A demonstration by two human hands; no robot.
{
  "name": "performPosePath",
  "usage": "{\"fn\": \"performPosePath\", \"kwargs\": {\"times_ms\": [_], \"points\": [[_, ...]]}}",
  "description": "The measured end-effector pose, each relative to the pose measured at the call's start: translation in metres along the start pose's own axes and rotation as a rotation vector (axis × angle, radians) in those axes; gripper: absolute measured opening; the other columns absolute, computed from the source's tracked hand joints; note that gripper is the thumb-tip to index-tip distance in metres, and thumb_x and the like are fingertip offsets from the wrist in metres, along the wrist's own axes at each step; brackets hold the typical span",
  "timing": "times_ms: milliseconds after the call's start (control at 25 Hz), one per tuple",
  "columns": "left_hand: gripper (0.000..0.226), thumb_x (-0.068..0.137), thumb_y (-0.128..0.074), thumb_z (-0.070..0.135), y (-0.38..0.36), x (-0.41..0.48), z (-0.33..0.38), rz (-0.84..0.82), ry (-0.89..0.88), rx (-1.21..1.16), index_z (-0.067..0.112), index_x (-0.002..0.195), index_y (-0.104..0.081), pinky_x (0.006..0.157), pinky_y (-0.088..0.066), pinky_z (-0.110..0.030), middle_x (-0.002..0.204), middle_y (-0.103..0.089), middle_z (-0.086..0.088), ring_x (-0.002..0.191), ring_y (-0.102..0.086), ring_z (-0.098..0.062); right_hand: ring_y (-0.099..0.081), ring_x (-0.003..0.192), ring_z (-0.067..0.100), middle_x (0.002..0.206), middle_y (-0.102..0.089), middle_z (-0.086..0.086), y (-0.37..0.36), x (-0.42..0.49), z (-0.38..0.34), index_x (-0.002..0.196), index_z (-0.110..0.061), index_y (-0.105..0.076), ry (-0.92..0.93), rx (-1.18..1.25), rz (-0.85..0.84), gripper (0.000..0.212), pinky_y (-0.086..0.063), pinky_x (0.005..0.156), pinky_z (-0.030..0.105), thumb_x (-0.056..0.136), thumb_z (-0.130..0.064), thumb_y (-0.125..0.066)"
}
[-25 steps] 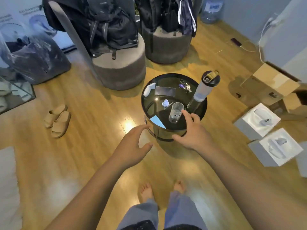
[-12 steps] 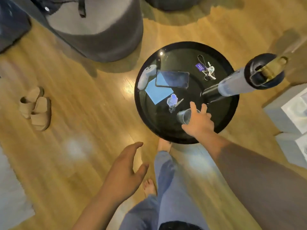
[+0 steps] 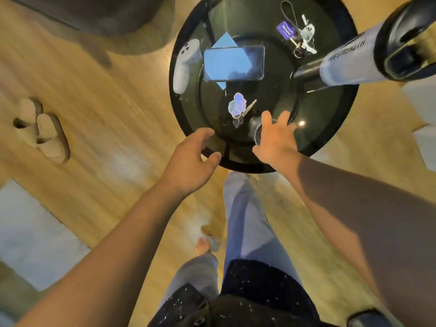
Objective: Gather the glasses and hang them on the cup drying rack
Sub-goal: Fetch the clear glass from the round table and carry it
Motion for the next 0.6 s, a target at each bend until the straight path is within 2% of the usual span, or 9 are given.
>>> {"fn": "performPosePath", "kwargs": {"times_ms": [160,320,360,440,520,600], "points": [[0.045,0.090,-0.063,0.023,0.020,-0.012,0.010,0.040,-0.047,0.027,0.022,0.133,-0.050,0.093,-0.047,-0.032,0.134,-0.056,0.000,0.117,-0.056,-0.019,-0.038,0.117,0.047,0.137,-0.025,0.019,0.021,-0.006,-0.002,0.132,-0.025,-0.028,-0.018,0.117,-0.048,0.079,-0.041,0.065,0.040,0.072,-0.027,-0.081],[0.042,0.090,-0.064,0.025,0.013,-0.039,0.026,0.016,-0.130,0.033,0.021,0.130,-0.052,0.093,-0.048,-0.035,0.131,-0.058,0.001,0.114,-0.058,-0.016,-0.048,0.111,0.043,0.131,-0.035,0.014,0.060,-0.061,-0.018,0.129,-0.026,-0.035,0.035,0.324,0.081,0.075,-0.046,0.071,0.038,0.070,-0.032,-0.080],[0.040,0.090,-0.064,0.026,0.008,-0.048,0.028,-0.006,-0.122,-0.010,0.020,0.129,-0.053,0.092,-0.049,-0.035,0.128,-0.059,0.001,0.111,-0.059,-0.015,-0.052,0.107,0.042,0.126,-0.038,0.013,0.071,-0.080,-0.024,0.125,-0.026,-0.036,0.055,0.399,0.128,0.072,-0.049,0.074,0.039,0.068,-0.034,-0.080],[0.032,0.093,-0.061,0.030,0.001,-0.066,0.029,-0.044,-0.015,-0.253,0.019,0.122,-0.055,0.090,-0.050,-0.038,0.121,-0.061,-0.002,0.106,-0.061,-0.016,-0.056,0.097,0.037,0.117,-0.042,0.009,0.098,-0.125,-0.028,0.119,-0.028,-0.037,0.061,0.547,0.223,0.068,-0.052,0.077,0.044,0.067,-0.043,-0.078],[0.025,0.096,-0.054,0.036,-0.006,-0.082,0.030,-0.110,0.135,-0.520,0.018,0.114,-0.056,0.091,-0.050,-0.042,0.117,-0.062,-0.007,0.105,-0.063,-0.021,-0.057,0.091,0.030,0.110,-0.044,0.003,0.121,-0.171,-0.022,0.115,-0.033,-0.035,0.015,0.626,0.301,0.070,-0.049,0.070,0.040,0.062,-0.055,-0.075],[0.037,0.097,-0.049,0.044,-0.015,-0.101,0.061,-0.263,0.125,-0.597,0.015,0.118,-0.057,0.095,-0.050,-0.045,0.117,-0.063,-0.009,0.109,-0.062,-0.027,-0.057,0.090,0.022,0.108,-0.046,-0.002,0.145,-0.232,0.001,0.114,-0.038,-0.034,-0.076,0.717,0.445,0.076,-0.044,0.066,0.035,0.056,-0.063,-0.076]]}}
Point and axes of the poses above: each hand's wrist, its own x-axis towards the middle knuckle, its own y-axis out of the back of the hand, z = x × y, the point moved 9 cm from there along x, towards the middle knuckle
